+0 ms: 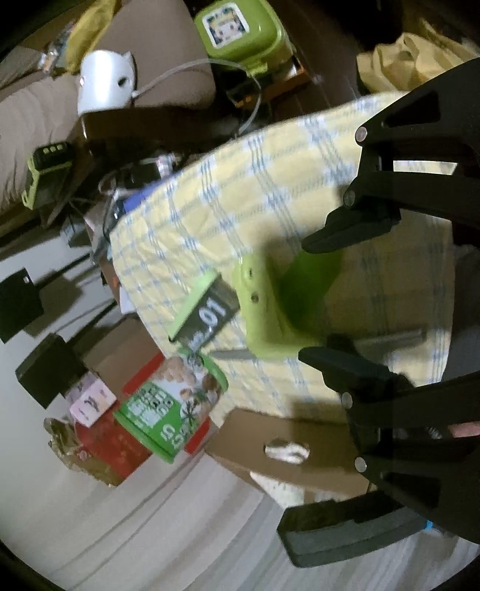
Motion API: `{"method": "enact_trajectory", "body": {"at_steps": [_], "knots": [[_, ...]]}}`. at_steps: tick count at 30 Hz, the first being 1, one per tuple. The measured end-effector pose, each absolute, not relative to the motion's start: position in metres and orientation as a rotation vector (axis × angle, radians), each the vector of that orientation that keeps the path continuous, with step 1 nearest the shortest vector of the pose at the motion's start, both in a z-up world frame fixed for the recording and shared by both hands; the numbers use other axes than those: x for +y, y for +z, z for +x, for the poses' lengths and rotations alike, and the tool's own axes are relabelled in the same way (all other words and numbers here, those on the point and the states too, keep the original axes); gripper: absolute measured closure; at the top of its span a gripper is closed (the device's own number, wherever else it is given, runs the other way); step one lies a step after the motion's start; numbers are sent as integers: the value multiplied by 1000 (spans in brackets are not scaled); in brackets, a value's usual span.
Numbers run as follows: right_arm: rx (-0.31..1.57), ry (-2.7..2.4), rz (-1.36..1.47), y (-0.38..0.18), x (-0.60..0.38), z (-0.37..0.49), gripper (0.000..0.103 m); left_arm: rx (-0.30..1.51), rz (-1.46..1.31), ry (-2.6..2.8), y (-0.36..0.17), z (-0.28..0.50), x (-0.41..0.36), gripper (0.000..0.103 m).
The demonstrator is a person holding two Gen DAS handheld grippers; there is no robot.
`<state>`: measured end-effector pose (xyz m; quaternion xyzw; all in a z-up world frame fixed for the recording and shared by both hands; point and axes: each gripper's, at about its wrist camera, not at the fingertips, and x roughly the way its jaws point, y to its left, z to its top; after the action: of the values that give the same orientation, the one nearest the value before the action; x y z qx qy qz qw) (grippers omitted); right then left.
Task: Organize objects
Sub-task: 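Grasp the scraper's green handle with the right gripper while the left grips its metal blade, then lift the scraper with both grippers and carry it over the box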
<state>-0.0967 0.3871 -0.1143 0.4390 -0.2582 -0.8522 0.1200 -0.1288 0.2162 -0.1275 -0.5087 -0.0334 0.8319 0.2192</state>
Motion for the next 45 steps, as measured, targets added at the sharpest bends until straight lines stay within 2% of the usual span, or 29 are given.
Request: {"method": "enact_trajectory", "body": {"at_steps": [4, 7, 14, 16, 22, 25, 32, 45], "knots": [[-831, -2400, 1281, -126, 376, -111, 68, -92, -1405, 2302, -128, -129, 218, 79], [-880, -2356, 1273, -133, 370, -119, 70, -93, -1404, 2301, -128, -130, 219, 79], [-865, -2365, 1279, -144, 362, -129, 71, -87, -1395, 2299, -128, -131, 220, 79], [-859, -2365, 1266, -149, 359, -130, 77, -76, -1391, 2303, -128, -130, 220, 79], [-887, -2351, 1234, -150, 360, -129, 79, -77, -1384, 2297, -128, -130, 218, 79], [-929, -2282, 1180, -147, 358, -126, 84, -92, -1391, 2281, -127, -131, 214, 80], [-873, -2303, 1231, -148, 348, -127, 84, -120, -1372, 2269, -123, -129, 209, 89], [-1031, -2232, 1204, -154, 356, -125, 84, -83, -1320, 2280, -113, -121, 210, 90]]}}
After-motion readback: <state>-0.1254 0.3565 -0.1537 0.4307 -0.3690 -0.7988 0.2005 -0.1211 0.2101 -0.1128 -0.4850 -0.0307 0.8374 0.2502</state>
